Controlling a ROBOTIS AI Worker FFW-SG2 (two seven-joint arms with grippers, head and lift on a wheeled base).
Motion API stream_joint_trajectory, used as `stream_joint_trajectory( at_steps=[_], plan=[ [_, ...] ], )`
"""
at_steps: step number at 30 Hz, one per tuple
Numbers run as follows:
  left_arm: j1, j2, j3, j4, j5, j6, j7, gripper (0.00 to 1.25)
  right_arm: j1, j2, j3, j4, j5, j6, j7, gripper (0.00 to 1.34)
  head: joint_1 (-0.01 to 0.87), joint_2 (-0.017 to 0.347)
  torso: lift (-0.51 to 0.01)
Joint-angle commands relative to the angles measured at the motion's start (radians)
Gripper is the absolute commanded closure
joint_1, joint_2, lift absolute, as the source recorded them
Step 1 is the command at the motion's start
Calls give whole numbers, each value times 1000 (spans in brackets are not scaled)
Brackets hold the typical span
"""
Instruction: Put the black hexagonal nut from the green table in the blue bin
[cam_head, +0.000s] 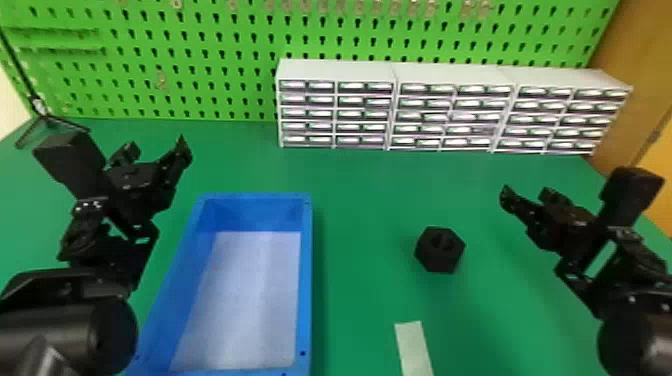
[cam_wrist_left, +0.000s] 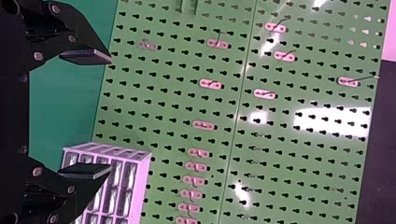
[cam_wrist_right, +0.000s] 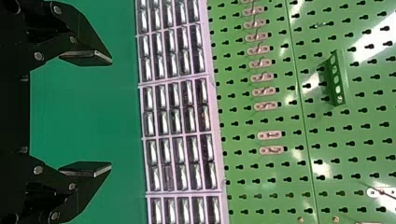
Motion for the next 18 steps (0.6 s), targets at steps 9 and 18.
stream_joint_trajectory(
  at_steps=[9, 18],
  plan=[
    [0, 0, 0, 0, 0, 0, 1, 433, 3, 0, 0, -2, -2, 0, 0, 467, 692, 8, -97],
    [1, 0, 2, 0, 0, 0, 0, 433, 3, 0, 0, -3, -2, 0, 0, 467, 692, 8, -97]
  ],
)
